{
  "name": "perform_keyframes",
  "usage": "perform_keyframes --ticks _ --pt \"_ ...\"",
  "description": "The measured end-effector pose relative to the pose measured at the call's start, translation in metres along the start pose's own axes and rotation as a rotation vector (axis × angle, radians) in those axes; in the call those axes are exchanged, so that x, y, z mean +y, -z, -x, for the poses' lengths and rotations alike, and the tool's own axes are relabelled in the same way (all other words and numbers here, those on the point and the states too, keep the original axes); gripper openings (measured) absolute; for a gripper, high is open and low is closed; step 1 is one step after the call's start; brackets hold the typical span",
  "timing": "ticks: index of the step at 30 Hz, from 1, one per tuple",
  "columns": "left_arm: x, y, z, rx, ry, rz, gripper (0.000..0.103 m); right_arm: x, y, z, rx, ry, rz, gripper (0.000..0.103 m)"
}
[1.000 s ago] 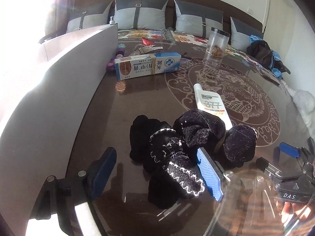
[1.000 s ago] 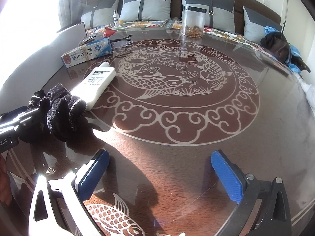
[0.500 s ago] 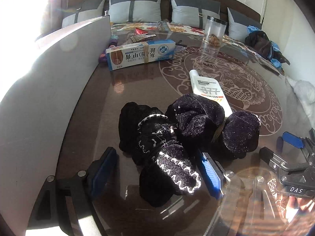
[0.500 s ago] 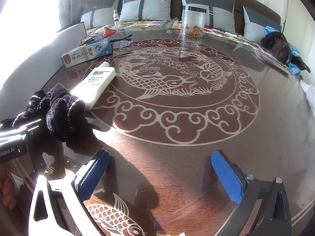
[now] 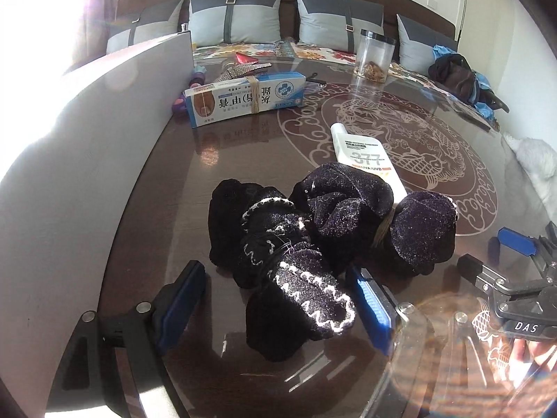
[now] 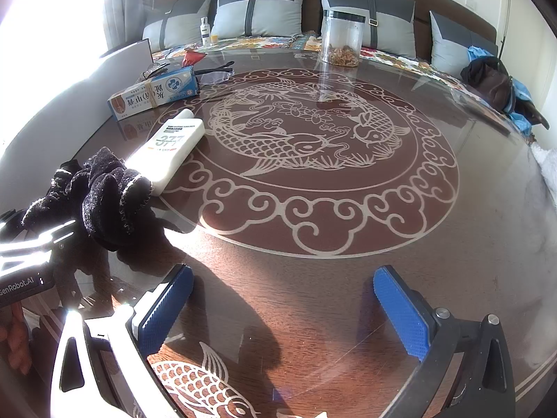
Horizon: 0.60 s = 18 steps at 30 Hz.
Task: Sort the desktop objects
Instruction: 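Close the right tool on a black fuzzy glove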
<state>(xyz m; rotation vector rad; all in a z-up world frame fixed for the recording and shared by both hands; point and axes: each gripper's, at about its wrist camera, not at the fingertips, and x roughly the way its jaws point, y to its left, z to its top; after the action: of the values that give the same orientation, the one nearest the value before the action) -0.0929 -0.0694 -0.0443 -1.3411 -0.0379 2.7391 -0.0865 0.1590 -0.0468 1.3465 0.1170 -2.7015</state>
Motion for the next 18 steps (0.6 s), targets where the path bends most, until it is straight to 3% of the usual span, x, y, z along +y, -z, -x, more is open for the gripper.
perform_keyframes --ticks 3,8,10,12,14,18 --pt "0.005 0.002 0.004 -0.001 0.015 0.002 0.070 0.000 0.000 0.000 0.001 0.000 0.000 0.103" --pt "0.019 0.008 0.013 0.012 0.053 0.027 0.069 0.000 -0.001 -0.001 0.011 -0.004 0.007 0.103" --pt "0.024 0.011 0.016 0.020 0.060 0.027 0.069 0.002 -0.009 -0.003 0.073 -0.052 0.045 0.102" --pt "0.029 0.013 0.019 0.023 0.076 0.029 0.069 0.009 -0.020 0.002 0.067 -0.148 0.071 0.097" --pt "0.032 0.016 0.021 0.022 0.085 0.021 0.069 0.029 -0.036 0.011 0.023 -0.196 0.165 0.097" --pt "0.028 0.021 0.023 0.026 0.078 -0.035 0.069 0.085 -0.058 0.010 -0.009 -0.208 0.445 0.097"
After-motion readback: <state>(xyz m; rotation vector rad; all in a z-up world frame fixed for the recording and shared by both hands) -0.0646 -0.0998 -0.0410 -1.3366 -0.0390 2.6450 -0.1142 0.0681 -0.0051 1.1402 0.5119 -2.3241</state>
